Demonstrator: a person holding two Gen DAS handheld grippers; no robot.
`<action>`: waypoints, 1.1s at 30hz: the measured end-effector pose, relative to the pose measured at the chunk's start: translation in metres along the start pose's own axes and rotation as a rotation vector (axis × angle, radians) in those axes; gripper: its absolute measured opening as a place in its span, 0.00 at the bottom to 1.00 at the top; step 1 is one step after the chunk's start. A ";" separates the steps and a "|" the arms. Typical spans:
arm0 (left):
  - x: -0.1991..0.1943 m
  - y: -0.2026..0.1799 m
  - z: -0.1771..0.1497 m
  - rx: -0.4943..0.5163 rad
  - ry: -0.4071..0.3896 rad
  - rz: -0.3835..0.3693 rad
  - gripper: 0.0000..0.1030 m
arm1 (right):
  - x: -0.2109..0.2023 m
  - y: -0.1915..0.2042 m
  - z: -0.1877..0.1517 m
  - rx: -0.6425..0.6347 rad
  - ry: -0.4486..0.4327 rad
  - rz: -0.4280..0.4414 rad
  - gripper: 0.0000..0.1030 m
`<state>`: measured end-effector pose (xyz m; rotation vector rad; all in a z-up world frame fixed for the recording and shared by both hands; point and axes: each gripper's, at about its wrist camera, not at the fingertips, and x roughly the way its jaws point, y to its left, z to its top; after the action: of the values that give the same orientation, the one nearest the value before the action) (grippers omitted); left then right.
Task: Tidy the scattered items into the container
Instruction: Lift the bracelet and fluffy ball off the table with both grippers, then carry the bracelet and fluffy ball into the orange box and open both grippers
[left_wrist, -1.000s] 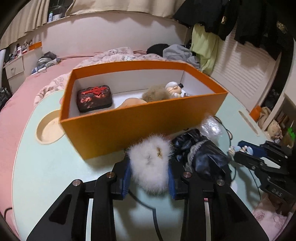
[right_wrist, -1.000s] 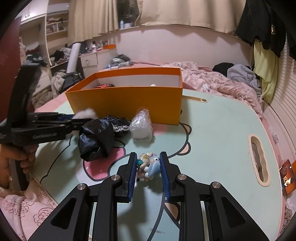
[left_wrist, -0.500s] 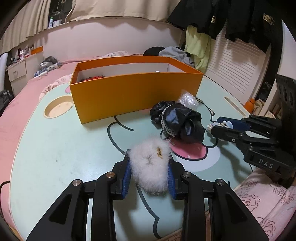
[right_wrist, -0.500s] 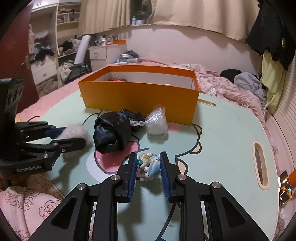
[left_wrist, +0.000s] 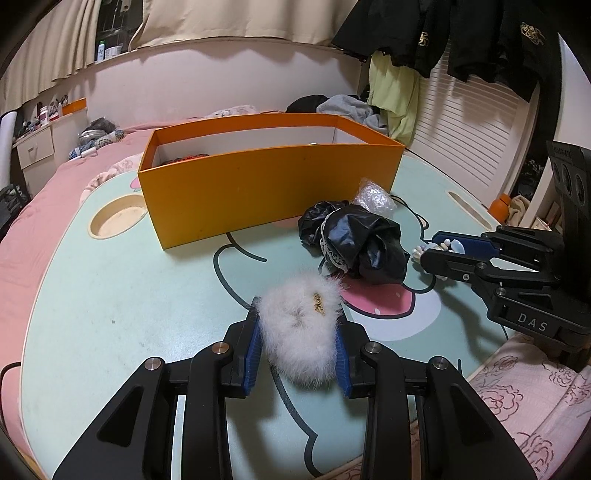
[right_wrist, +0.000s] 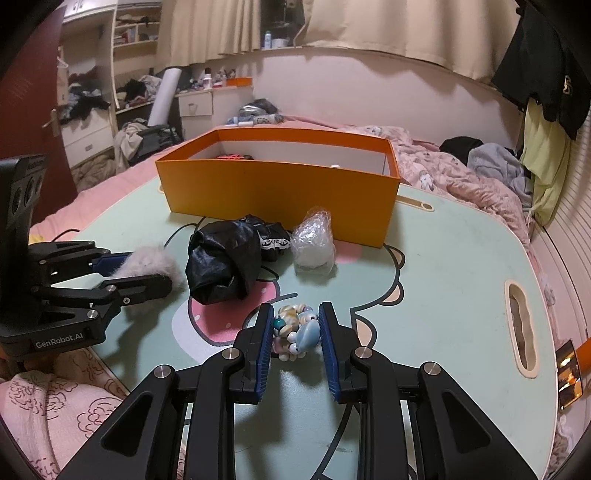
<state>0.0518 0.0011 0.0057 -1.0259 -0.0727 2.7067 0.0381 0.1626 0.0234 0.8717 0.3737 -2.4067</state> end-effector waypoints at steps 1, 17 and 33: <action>0.000 0.000 0.000 0.000 0.000 0.000 0.33 | 0.000 0.000 0.000 0.000 -0.001 0.000 0.23; -0.001 -0.004 0.000 0.007 -0.002 0.002 0.33 | 0.000 0.000 0.001 -0.001 -0.001 -0.001 0.23; -0.033 0.000 0.077 0.021 -0.172 -0.032 0.33 | -0.012 -0.030 0.048 0.125 -0.074 0.190 0.23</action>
<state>0.0249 -0.0043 0.0845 -0.7778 -0.0905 2.7548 0.0040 0.1711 0.0695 0.8296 0.1068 -2.2967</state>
